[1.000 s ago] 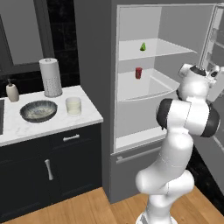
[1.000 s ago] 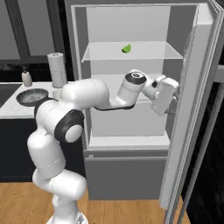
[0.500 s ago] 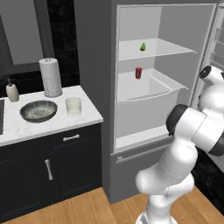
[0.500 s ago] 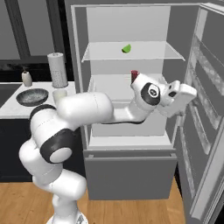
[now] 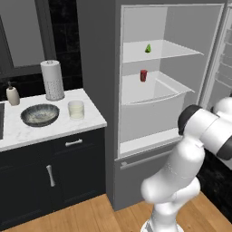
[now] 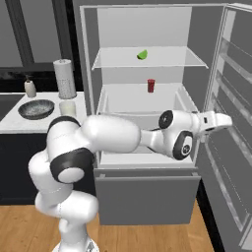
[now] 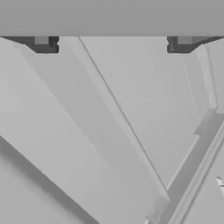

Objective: Grab a lemon wedge from the fridge and one ice cube from the ice bowl, and put them in the glass of lemonade.

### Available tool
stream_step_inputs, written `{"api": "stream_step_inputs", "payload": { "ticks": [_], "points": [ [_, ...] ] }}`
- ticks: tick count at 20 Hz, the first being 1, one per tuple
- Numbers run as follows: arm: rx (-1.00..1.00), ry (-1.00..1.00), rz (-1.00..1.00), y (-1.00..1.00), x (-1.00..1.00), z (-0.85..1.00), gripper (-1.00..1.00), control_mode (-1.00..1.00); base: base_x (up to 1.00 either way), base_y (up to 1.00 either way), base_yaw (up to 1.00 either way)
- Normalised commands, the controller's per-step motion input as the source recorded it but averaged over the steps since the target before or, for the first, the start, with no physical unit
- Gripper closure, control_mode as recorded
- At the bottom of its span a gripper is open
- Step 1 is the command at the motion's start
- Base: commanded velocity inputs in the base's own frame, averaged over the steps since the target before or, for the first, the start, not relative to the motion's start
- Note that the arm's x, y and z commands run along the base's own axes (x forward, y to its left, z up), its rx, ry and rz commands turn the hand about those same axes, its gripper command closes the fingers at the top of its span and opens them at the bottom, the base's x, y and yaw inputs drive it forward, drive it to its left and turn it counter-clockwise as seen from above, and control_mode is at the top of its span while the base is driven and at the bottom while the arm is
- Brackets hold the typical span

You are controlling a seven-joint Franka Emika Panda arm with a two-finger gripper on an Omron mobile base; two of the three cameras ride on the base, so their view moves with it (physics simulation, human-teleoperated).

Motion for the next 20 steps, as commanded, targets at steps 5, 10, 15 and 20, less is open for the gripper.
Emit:
{"api": "stream_step_inputs", "payload": {
  "ticks": [5,10,15,20],
  "points": [
    [0.01,-0.1,0.27,-0.41,0.17,0.42,-1.0,-1.0,0.0,0.0,0.0],
    [0.0,0.0,0.08,-0.33,0.07,0.65,-1.0,-1.0,0.0,0.0,0.0],
    [0.13,-0.09,0.08,0.0,-0.27,0.5,-1.0,-1.0,0.0,0.0,0.0],
    [0.11,-0.05,0.03,0.4,-0.11,0.76,-1.0,-1.0,0.0,0.0,0.0]
  ]
}}
